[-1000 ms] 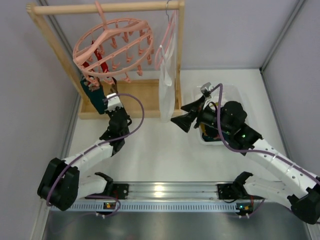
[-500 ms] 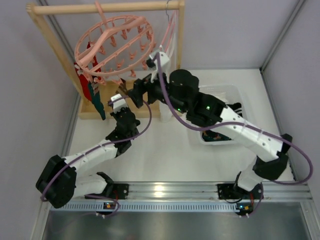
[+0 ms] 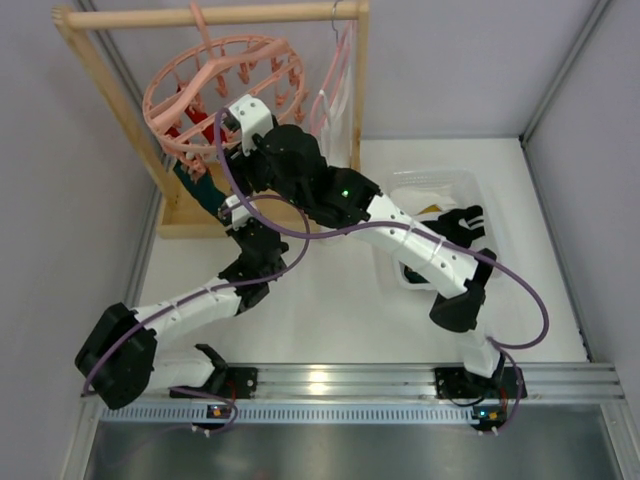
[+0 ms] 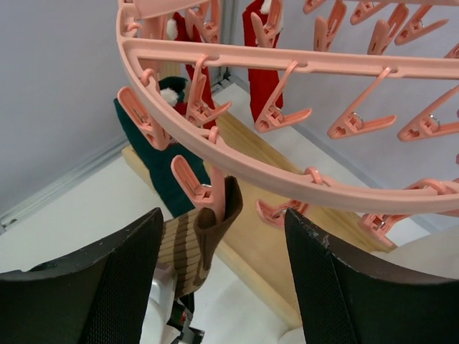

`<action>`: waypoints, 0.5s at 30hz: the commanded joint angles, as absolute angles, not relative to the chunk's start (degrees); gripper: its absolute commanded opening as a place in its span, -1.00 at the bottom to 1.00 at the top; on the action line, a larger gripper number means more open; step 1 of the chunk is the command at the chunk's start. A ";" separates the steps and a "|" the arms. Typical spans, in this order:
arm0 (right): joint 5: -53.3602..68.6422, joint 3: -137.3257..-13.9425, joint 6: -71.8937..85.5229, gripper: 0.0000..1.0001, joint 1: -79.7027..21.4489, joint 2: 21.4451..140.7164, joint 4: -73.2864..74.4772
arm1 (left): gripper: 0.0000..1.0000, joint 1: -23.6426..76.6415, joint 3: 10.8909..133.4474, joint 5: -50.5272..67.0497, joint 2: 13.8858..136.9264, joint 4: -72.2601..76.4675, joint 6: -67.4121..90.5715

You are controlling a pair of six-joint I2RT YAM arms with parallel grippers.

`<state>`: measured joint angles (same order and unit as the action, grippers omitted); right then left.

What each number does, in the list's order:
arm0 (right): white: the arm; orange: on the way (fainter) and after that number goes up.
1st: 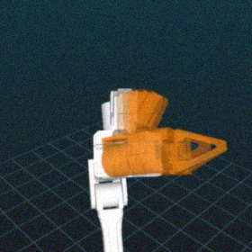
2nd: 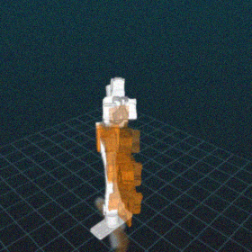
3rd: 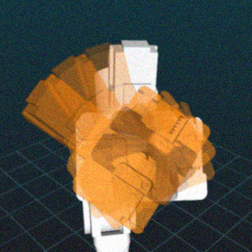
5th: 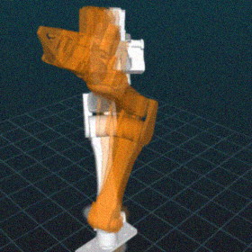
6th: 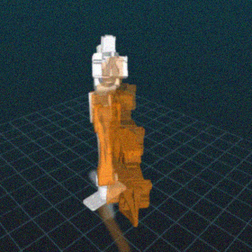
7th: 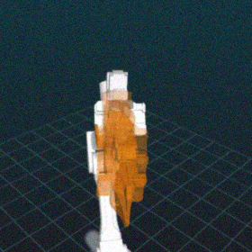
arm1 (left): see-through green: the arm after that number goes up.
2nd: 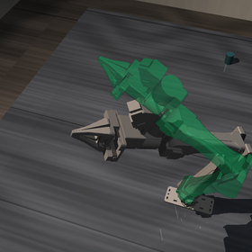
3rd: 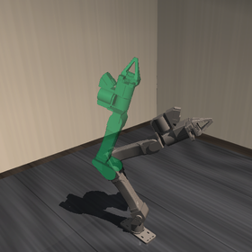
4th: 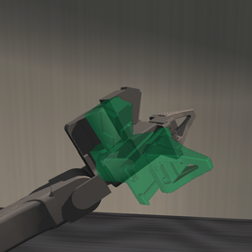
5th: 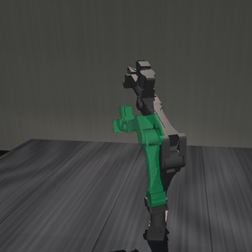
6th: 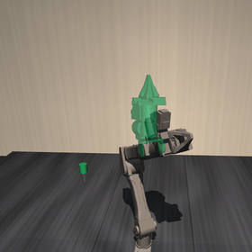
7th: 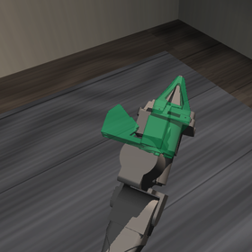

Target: Remove the socks clipped to the hanger

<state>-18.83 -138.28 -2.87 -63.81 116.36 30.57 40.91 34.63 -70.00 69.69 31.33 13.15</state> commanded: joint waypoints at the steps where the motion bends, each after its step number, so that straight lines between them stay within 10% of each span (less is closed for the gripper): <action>1: -19.95 -142.56 -5.71 0.32 -63.37 117.06 29.54 | -1.00 41.22 36.04 -71.28 71.19 34.89 16.34; 15: -18.10 -142.47 -6.68 0.26 -62.05 120.67 26.99 | -1.00 42.01 40.43 -69.17 79.10 34.98 16.70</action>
